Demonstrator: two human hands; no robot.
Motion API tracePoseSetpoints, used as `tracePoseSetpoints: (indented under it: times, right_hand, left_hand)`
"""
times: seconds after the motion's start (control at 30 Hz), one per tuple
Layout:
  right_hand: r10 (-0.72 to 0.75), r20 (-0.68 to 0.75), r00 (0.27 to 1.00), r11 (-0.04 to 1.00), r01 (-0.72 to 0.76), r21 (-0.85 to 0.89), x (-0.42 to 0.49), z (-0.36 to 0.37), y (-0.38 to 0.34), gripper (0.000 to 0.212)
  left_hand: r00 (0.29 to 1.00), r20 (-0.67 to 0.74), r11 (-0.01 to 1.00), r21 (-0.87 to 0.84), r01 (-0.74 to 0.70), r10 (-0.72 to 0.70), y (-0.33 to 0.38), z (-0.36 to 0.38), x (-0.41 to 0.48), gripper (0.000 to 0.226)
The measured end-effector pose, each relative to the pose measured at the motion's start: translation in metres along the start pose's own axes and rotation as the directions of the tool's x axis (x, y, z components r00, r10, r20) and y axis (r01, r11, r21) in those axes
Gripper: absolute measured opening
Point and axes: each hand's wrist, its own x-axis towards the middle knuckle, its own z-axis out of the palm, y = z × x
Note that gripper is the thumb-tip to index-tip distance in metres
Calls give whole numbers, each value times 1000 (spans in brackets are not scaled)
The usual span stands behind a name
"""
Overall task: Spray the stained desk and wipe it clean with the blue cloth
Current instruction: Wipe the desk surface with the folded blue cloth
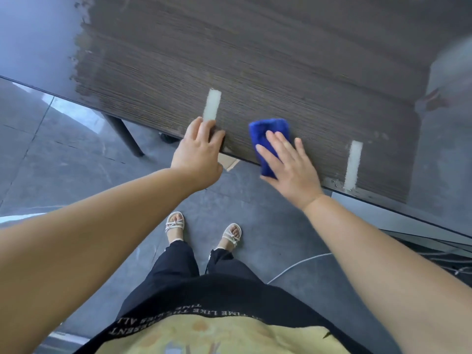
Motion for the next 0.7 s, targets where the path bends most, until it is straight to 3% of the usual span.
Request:
tracePoseSetpoints:
  times: [0.13, 0.23, 0.5, 0.6, 0.7]
  right_hand:
    - [205, 70, 976, 979, -203, -34, -87, -22, 55, 76]
    - [348, 89, 933, 937, -348, -14, -101, -27, 55, 81]
    - [208, -3, 978, 978, -208, 16, -26, -7, 3, 79]
    - [115, 17, 993, 993, -115, 37, -52, -12, 33, 74]
    - [189, 27, 982, 982, -189, -1, -115, -21, 80, 77]
  left_hand:
    - [993, -2, 993, 23, -119, 120, 37, 11, 3, 67]
    - [987, 29, 987, 26, -157, 157, 63, 20, 10, 67]
    - [996, -36, 995, 57, -76, 78, 79, 28, 17, 60]
    - [994, -46, 992, 85, -91, 95, 98, 30, 19, 58]
    - [983, 16, 979, 98, -181, 180, 121, 34, 21, 64]
